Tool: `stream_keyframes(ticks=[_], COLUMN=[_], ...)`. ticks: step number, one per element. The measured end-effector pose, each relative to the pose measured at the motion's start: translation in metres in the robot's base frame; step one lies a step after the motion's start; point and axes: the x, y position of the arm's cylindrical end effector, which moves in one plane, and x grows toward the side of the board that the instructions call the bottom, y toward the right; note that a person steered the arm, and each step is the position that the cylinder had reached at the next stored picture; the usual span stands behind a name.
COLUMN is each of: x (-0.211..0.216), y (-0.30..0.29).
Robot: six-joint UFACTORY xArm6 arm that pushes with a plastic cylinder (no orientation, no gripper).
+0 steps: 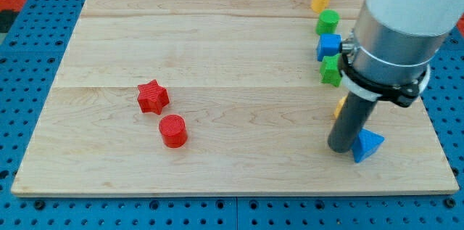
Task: Push the red circle towards the center
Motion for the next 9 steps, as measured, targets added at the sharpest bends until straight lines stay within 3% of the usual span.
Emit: stream_keyframes(ticks=[3,5,7,9], x=[0.045,-0.001,-0.029,-0.025], y=[-0.174,-0.242,-0.277,-0.249])
